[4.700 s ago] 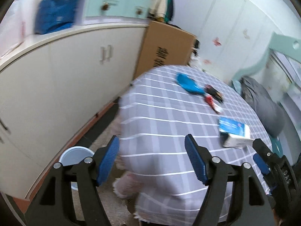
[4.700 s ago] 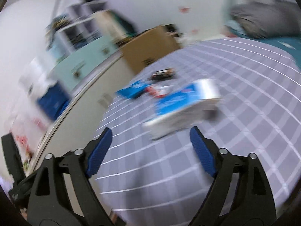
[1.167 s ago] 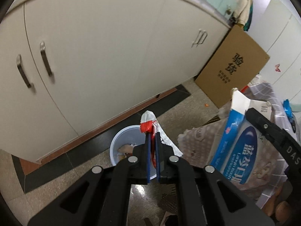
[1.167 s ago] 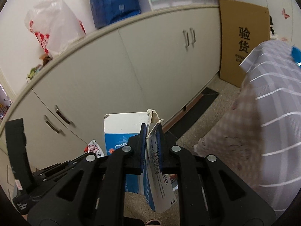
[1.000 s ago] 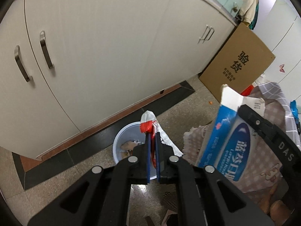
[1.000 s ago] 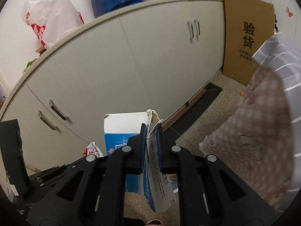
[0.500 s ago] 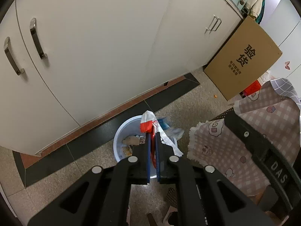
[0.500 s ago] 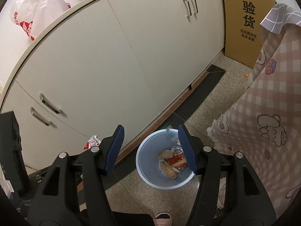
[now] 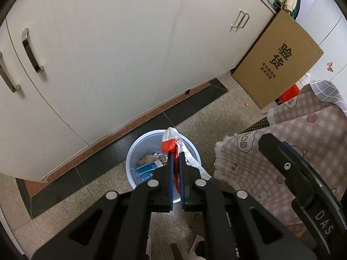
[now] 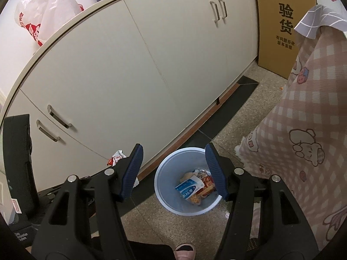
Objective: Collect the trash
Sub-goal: 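Carry both items to the wastebasket, open the right gripper while the left releases the wrapper, then move both open grippers back over the table toward the remaining wrappers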
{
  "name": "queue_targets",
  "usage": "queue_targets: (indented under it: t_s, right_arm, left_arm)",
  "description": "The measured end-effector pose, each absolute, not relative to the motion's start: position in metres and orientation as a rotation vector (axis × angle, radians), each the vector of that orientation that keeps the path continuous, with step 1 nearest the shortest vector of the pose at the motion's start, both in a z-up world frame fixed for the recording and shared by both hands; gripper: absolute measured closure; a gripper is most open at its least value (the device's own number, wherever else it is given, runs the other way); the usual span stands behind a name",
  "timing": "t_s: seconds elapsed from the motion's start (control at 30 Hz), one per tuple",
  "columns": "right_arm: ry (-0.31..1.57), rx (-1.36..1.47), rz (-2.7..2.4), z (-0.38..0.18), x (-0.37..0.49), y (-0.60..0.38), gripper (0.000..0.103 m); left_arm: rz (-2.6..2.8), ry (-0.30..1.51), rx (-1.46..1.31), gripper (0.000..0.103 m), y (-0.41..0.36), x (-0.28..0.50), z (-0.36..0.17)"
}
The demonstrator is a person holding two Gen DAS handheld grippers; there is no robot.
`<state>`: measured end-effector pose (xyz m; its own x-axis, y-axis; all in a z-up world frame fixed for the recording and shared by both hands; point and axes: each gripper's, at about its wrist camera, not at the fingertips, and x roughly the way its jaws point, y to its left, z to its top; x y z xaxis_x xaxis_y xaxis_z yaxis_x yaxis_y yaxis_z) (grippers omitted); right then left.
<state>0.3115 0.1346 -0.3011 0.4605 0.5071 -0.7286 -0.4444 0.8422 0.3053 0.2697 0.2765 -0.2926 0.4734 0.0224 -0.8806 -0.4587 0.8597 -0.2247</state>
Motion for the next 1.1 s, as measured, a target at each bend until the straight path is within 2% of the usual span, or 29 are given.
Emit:
queue_targets:
  t_s: [0.43, 0.47, 0.5, 0.53, 0.57, 0.8, 1.1]
  right_arm:
    - [0.879, 0.140, 0.539, -0.292, 0.316, 0.106, 0.039]
    - [0.879, 0.143, 0.537, -0.292, 0.316, 0.104, 0.039]
    - [0.879, 0.147, 0.535, -0.291, 0.316, 0.103, 0.039]
    - [0.881, 0.152, 0.534, -0.290, 0.317, 0.101, 0.039]
    - [0.881, 0.156, 0.534, -0.289, 0.316, 0.101, 0.038]
    - [0.877, 0.163, 0.542, -0.280, 0.308, 0.099, 0.038]
    - [0.843, 0.201, 0.610, -0.244, 0.285, 0.095, 0.036]
  left_arm:
    - [0.308, 1.040, -0.412, 0.095, 0.268, 0.286, -0.284]
    - [0.312, 1.033, -0.407, 0.092, 0.268, 0.286, -0.282]
    - [0.314, 1.031, -0.403, 0.075, 0.268, 0.287, -0.281]
    - [0.320, 1.027, -0.398, 0.052, 0.267, 0.287, -0.279]
    - [0.329, 1.017, -0.392, 0.047, 0.267, 0.286, -0.277]
    - [0.353, 0.987, -0.368, 0.043, 0.265, 0.272, -0.263]
    - [0.392, 0.886, -0.372, 0.036, 0.263, 0.237, -0.215]
